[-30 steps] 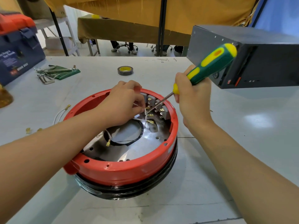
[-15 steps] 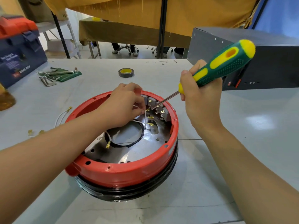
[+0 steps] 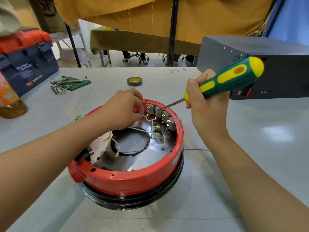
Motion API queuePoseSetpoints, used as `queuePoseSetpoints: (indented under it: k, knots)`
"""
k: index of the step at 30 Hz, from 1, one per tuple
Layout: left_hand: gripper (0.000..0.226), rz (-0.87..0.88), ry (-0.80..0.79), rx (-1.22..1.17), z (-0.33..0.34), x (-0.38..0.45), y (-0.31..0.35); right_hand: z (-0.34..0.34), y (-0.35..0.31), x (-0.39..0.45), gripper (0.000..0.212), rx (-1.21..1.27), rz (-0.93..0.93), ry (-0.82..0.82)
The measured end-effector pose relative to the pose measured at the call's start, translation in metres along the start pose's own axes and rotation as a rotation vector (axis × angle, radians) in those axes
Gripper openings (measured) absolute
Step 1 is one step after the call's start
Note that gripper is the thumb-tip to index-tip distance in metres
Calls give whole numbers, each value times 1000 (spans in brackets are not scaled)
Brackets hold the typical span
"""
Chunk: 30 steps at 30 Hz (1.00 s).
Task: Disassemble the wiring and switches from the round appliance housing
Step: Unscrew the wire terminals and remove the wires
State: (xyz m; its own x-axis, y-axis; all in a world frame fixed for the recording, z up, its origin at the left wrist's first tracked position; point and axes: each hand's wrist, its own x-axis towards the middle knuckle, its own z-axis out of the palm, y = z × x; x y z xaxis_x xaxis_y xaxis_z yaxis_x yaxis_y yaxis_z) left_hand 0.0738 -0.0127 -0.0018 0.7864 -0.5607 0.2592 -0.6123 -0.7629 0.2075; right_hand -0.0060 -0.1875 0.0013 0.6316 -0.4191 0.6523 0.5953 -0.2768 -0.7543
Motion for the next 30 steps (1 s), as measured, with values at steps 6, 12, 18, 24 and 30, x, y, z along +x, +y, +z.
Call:
queuePoseSetpoints:
  k: [6,12,18,24,30]
  knots:
    - [13,29,-116,63,-3,-3,4,0,-3,-2,28,-28,-33,-68]
    - [14,76,-120,12,-3,-3,9,-2,-4,0,30,-58,-44,-62]
    - [13,115,-131,-23,1,-1,14,-4,-6,1,31,-73,-68,-63]
    - [11,108,-77,-56,10,-4,12,-3,-6,0,29,-85,-84,-106]
    - [10,100,-31,-91,13,-3,9,1,-4,-2,34,-130,-125,-162]
